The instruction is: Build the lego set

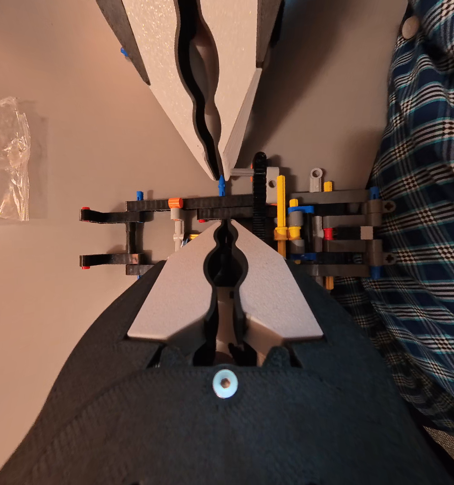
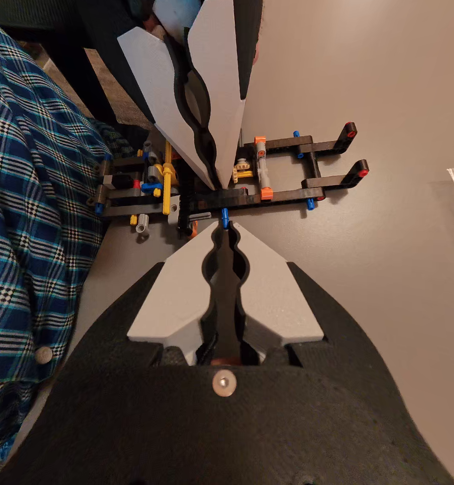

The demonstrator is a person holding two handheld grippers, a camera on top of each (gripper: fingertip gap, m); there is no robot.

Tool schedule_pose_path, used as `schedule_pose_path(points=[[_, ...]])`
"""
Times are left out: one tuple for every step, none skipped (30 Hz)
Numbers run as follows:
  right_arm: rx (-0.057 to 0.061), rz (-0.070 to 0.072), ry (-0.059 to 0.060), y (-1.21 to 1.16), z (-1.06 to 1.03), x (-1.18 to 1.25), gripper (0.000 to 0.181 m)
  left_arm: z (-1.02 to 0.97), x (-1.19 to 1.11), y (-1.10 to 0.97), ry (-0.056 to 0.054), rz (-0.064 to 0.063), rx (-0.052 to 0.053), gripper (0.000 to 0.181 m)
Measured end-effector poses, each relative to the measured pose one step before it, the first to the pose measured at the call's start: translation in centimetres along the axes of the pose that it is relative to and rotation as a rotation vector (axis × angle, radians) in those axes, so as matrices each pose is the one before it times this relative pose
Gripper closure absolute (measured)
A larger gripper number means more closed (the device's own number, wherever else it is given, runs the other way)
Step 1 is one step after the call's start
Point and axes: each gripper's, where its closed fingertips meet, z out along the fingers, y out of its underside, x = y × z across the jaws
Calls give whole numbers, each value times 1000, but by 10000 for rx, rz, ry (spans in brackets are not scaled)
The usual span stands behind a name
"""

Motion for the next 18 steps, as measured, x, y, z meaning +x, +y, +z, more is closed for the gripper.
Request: schedule_pose_path(points=[[48, 45, 18, -62, 10, 16, 181, 10, 7, -15, 4, -15, 9, 181], [268, 35, 29, -389, -17, 28, 181, 10, 59, -34, 27, -18, 39, 181], [320, 187, -364, -636, 168, -629, 181, 158, 326, -344, 116, -12, 198, 181], [-121, -238, -308, -121, 535, -807, 181, 285, 440, -470, 110, 32, 143, 181], [-231, -288, 114, 11, 384, -176, 181, 185, 57, -116, -61, 191, -143, 181], [49, 76, 185, 45, -184, 404, 181, -46, -374, 7, -142, 100, -87, 181], [160, 202, -53, 45, -236, 95, 181, 8, -140, 18, -11, -92, 43, 181], [35, 20, 123, 8, -359, 186, 181, -17, 12, -16, 27, -59, 74, 181], [100, 75, 144, -107, -507, 247, 181, -59, -19, 21, -36, 45, -21, 181], [272, 221, 112, -361, -626, 289, 181, -31, -9, 22, -25, 44, -27, 181], [27, 56, 139, 21, -574, 275, 181, -2, 8, -28, 40, -31, 29, 181], [-159, -26, 161, 364, -481, 262, 181, -4, -30, 6, 35, -40, 20, 181], [-61, 33, -4, 297, -291, 8, 179, -7, -47, 7, -13, 26, -24, 181], [-206, -23, -84, 514, 7, -218, 175, 0, -7, -8, -6, 50, -35, 181], [-277, -211, 71, 546, 205, -108, 174, -6, -11, -13, 17, 14, -10, 181], [-74, -97, 32, 157, 214, -146, 174, -1, -6, -5, 21, -16, 2, 181], [32, 18, -35, -20, 205, -162, 174, -3, 3, -11, -11, 9, -16, 181], [-24, -104, 45, 51, 169, -38, 177, -21, -1, -9, -27, 25, -22, 181]])
